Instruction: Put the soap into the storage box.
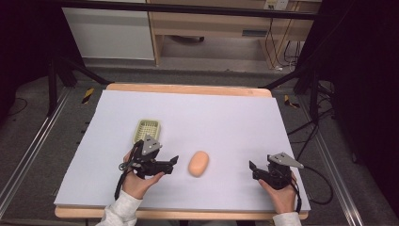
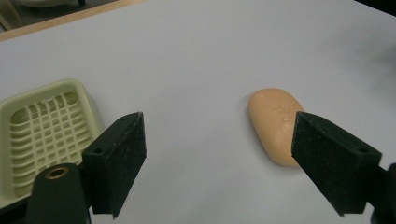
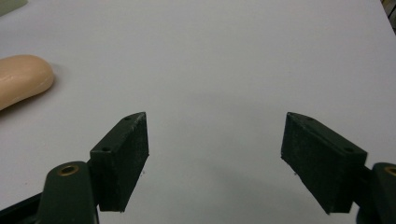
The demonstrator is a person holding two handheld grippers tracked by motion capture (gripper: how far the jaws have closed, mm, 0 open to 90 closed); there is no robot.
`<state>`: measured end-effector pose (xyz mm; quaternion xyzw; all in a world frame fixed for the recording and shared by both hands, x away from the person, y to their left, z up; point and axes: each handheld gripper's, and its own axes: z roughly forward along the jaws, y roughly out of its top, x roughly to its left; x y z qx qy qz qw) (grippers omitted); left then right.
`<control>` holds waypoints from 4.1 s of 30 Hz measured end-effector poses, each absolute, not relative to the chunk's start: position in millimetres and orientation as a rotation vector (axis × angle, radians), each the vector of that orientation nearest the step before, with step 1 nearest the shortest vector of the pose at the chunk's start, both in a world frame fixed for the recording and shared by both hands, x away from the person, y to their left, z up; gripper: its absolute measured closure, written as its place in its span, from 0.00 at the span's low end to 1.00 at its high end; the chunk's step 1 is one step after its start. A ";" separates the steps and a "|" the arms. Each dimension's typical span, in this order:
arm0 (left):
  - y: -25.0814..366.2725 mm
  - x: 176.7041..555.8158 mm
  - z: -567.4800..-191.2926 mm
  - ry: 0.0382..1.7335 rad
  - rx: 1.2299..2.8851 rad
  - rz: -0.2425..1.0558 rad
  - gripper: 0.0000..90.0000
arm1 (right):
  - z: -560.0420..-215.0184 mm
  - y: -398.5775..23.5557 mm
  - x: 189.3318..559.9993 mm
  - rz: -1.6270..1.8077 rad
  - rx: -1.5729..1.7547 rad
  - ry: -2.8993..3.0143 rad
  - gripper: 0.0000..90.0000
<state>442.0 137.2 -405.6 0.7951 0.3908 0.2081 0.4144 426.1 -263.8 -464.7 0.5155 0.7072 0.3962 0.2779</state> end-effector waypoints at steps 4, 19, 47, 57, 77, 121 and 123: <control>125.7 444.6 -406.2 0.964 2.028 0.517 0.19 | -465.0 -264.4 425.5 1.058 1.384 1.893 0.26; 100.7 454.8 -410.1 0.955 2.059 0.481 0.20 | -467.0 -265.7 424.8 1.046 1.383 1.900 0.27; 55.8 470.3 -438.2 0.947 2.185 0.393 0.21 | -468.4 -264.8 425.3 1.024 1.369 1.931 0.33; 44.3 474.2 -447.0 0.958 2.212 0.372 0.21 | -468.4 -265.8 425.4 1.027 1.373 1.933 0.33; 27.0 486.3 -468.6 1.032 2.283 0.341 0.22 | -470.2 -266.2 426.2 1.021 1.363 1.954 0.33; 33.8 478.4 -455.4 1.014 2.295 0.352 0.35 | -470.5 -265.3 426.3 1.021 1.360 1.967 0.34; 35.4 477.5 -452.3 1.012 2.291 0.352 0.35 | -470.3 -265.3 426.3 1.022 1.362 1.967 0.34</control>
